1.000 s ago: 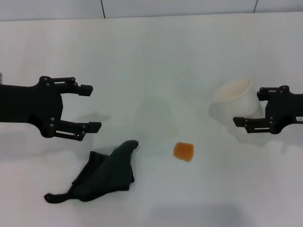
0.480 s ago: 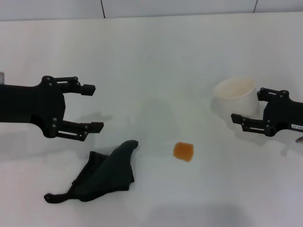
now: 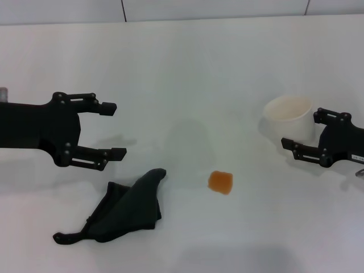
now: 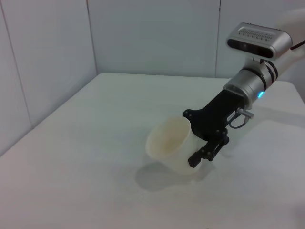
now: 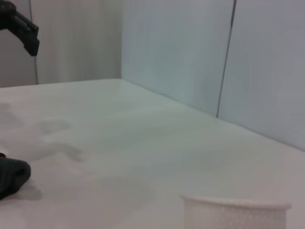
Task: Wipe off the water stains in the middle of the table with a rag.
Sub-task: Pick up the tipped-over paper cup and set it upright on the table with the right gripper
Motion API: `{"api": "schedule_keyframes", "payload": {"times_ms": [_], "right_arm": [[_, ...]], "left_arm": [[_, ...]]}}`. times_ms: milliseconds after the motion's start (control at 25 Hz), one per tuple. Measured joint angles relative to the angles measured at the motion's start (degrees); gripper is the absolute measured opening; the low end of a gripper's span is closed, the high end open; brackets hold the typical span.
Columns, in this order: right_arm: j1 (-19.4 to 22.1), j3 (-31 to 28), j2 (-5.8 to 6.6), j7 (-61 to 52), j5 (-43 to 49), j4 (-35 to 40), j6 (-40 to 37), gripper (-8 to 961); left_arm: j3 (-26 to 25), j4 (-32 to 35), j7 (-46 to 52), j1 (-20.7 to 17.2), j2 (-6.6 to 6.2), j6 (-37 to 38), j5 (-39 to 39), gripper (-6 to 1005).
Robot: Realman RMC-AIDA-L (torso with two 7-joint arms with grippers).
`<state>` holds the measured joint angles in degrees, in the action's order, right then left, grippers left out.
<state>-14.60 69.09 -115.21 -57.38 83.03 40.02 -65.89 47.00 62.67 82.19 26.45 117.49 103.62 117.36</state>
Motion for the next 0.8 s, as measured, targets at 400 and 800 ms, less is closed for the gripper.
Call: {"api": "schedule_keyframes", "payload": {"times_ms": [400,800], "right_arm": [[0.2,0.0,-0.02,0.7,-0.8,-1.8,1.4,736],[0.4,-0.3,0.09,-0.5,-0.6,-2.2,0.3,737]], "left_arm": [[0.1,0.0,0.5,0.3,0.03,0.3,0.0,878],[0.1,0.0,0.6,0.4,-0.04,0.4,0.1,878]]}}
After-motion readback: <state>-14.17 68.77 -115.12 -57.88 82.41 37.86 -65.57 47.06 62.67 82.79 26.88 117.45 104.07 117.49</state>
